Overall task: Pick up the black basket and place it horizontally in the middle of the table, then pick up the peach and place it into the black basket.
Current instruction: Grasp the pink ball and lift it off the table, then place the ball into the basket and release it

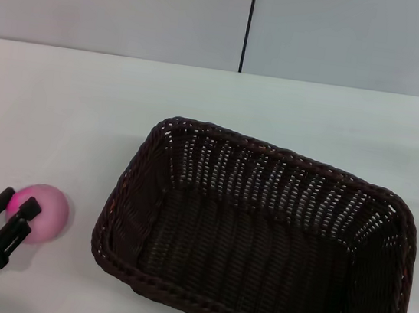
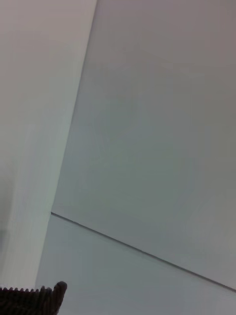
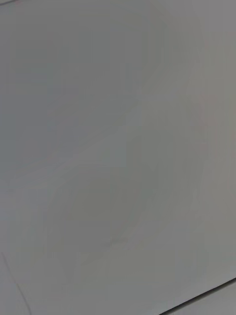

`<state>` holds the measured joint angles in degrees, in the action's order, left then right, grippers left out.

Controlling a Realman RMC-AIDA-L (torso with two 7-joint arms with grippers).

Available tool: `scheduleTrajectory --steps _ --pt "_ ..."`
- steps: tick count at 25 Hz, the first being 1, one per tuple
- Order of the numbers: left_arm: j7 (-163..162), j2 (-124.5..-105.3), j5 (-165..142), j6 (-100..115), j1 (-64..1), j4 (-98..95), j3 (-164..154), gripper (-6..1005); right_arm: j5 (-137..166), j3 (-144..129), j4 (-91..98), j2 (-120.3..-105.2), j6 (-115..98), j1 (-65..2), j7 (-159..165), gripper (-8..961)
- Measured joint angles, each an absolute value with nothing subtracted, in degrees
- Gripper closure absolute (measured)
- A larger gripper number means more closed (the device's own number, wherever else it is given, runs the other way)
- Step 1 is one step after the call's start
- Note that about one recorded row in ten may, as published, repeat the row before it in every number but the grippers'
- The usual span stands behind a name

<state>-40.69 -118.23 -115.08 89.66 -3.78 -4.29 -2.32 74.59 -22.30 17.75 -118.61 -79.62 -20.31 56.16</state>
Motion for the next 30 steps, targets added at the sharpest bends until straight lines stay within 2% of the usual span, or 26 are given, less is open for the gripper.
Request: scheduleTrajectory --steps 6,16,30 --pt "-40.69 -118.22 -115.13 89.45 -3.78 -4.09 -2.53 656 74.54 -22.41 17.75 -118.65 -79.62 -20.31 56.17 453" --pt "-40.69 -118.26 -114.78 90.93 -3.42 -3.65 -1.99 803 73.96 -21.56 17.15 -118.65 -79.61 -20.16 56.16 453" --pt "-42.38 -118.24 -114.17 97.63 -5.83 -0.08 4.68 927 73.91 -20.34 15.69 -118.73 -79.53 -20.53 56.16 453"
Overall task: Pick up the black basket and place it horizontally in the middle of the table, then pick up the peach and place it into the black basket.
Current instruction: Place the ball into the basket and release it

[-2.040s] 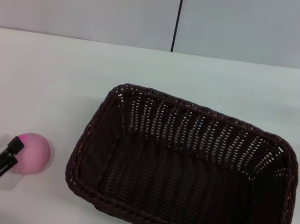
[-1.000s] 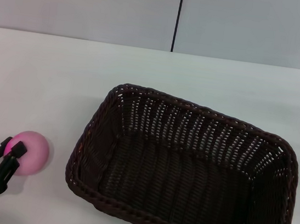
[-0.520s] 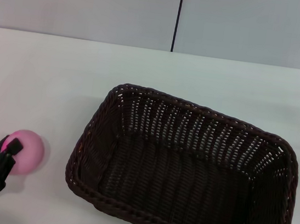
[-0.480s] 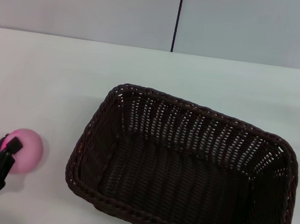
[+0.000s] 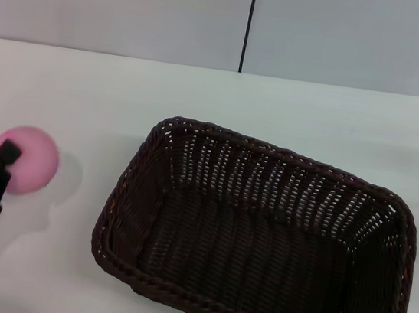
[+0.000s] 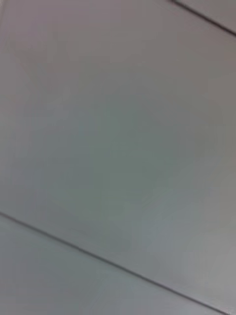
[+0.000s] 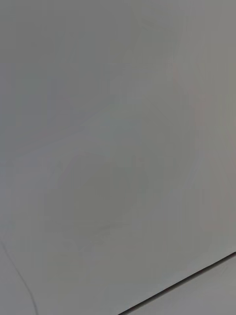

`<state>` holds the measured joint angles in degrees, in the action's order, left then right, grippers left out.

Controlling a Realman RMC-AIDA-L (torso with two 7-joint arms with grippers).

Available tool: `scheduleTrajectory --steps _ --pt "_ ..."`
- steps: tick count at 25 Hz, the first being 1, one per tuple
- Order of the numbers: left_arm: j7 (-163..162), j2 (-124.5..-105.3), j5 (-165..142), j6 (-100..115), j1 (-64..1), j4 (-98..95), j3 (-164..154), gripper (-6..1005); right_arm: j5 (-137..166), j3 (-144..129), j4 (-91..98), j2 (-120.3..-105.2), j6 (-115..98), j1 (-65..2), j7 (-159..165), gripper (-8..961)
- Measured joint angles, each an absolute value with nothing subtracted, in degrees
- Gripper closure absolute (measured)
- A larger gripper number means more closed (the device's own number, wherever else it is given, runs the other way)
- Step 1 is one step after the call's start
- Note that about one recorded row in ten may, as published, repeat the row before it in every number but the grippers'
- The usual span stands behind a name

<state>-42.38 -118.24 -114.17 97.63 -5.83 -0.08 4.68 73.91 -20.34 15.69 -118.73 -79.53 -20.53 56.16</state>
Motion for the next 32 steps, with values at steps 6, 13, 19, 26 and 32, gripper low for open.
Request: scheduleTrajectory --steps 6,13,19,26,32 --pt "-47.47 -118.33 -116.23 101.31 -12.93 0.54 0.83 949 73.91 -20.33 14.83 -118.74 -79.52 -20.91 56.16 453" --pt "-47.32 -118.55 -118.85 100.58 -21.3 1.44 -9.47 933 74.01 -20.75 13.7 -118.73 -78.99 -21.14 56.15 453" --pt "-46.4 -118.65 -119.16 97.99 -22.76 1.69 -11.3 920 74.25 -20.83 13.1 -118.73 -78.78 -21.21 56.07 453" --pt "-42.94 -118.63 -119.18 92.49 -23.16 1.57 -11.25 905 74.33 -20.92 12.51 -118.73 -78.31 -21.79 56.07 453" --pt "-40.69 -118.69 -118.95 91.01 -23.89 1.65 -10.99 892 74.48 -20.99 11.89 -118.73 -78.21 -22.19 55.92 453"
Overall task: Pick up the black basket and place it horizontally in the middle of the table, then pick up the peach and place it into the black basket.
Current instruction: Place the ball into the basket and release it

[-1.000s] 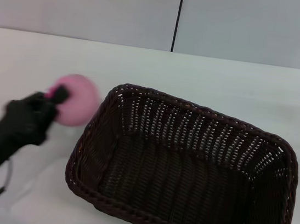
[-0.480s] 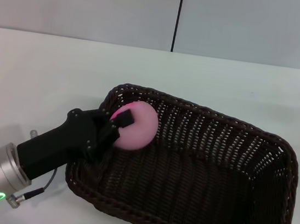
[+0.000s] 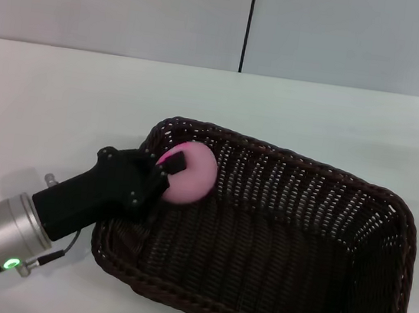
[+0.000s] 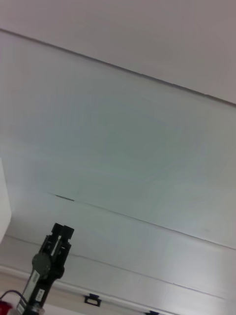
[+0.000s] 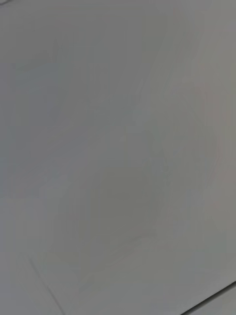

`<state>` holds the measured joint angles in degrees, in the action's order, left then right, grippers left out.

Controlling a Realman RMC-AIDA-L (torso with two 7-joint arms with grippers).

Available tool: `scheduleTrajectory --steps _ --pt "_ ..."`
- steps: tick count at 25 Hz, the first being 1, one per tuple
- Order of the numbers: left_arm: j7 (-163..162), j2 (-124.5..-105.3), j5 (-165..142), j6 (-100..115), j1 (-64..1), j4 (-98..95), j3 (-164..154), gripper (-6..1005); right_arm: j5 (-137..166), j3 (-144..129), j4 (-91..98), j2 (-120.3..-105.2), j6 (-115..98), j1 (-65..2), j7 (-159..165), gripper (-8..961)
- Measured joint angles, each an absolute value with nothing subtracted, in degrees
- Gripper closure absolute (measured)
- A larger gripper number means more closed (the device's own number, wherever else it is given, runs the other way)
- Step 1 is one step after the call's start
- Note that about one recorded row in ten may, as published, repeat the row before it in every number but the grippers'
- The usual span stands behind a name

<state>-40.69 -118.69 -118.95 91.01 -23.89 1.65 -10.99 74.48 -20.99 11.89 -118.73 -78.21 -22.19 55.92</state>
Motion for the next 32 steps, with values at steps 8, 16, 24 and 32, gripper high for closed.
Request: scheduleTrajectory --steps 8,16,24,32 --pt "-37.06 -118.47 -118.71 87.45 -25.57 0.88 -8.98 874 74.53 -21.12 10.61 -118.73 -78.21 -22.56 54.89 453" --pt "-34.54 -118.36 -118.67 85.16 -25.23 0.62 -3.43 856 74.54 -21.62 10.41 -118.8 -78.21 -22.31 54.77 453" --pt "-33.85 -118.3 -118.53 84.27 -24.49 -0.35 0.29 839 74.54 -21.62 10.36 -118.82 -77.93 -22.5 54.75 453" --pt "-33.83 -118.3 -118.56 87.23 -23.71 -0.14 0.82 821 74.53 -21.63 10.37 -118.82 -77.01 -22.77 54.75 453"
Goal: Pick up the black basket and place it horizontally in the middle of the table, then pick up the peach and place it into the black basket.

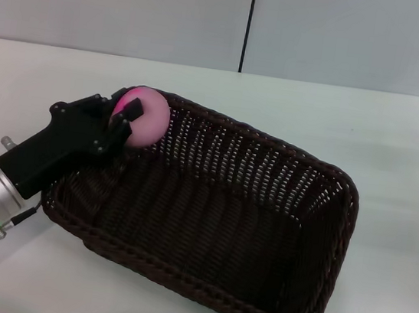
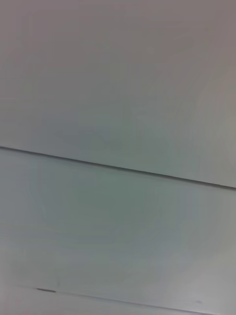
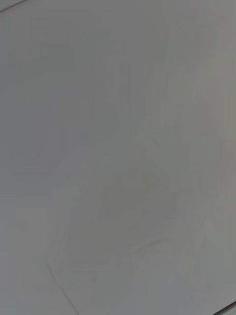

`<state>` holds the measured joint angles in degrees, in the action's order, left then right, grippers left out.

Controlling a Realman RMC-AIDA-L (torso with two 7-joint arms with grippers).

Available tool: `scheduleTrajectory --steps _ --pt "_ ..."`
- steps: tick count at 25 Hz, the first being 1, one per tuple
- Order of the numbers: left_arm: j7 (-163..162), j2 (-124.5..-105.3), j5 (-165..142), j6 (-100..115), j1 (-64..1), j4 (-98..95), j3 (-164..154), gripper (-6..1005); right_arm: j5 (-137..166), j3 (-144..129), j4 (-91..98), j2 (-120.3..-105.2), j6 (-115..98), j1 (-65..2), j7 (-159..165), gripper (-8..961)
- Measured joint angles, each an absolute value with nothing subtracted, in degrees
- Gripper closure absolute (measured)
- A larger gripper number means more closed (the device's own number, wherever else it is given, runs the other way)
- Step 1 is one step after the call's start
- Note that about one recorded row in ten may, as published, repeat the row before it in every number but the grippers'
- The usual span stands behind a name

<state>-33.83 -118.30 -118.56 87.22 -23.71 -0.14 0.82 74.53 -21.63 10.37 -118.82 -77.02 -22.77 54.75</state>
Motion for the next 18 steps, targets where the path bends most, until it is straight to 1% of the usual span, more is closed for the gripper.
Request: scheduleTrajectory --steps 1,7,12,14,17,18 --pt "-33.83 -118.3 -118.61 87.65 -23.62 -0.11 0.83 819 74.53 -21.65 10.37 -118.82 -76.9 -22.86 54.75 453" --pt "-33.83 -118.36 -118.58 90.04 -22.84 0.48 1.02 632 74.52 -21.71 10.37 -118.82 -76.81 -23.27 54.75 453" --pt "-33.83 -118.37 -118.5 91.94 -22.46 0.86 1.23 514 74.15 -21.43 10.37 -118.82 -76.85 -23.32 54.75 453" --pt "-33.83 -118.45 -118.4 96.38 -20.94 1.19 5.44 467 74.12 -21.27 10.37 -118.82 -76.93 -23.31 54.75 453" --pt "-33.83 -118.48 -118.42 97.65 -20.18 1.49 7.74 397 73.97 -20.62 10.39 -118.82 -77.17 -23.04 54.75 453" --pt "-33.79 -118.47 -118.37 99.47 -18.2 2.11 14.54 373 73.97 -20.62 10.39 -118.82 -77.17 -23.04 54.75 453"
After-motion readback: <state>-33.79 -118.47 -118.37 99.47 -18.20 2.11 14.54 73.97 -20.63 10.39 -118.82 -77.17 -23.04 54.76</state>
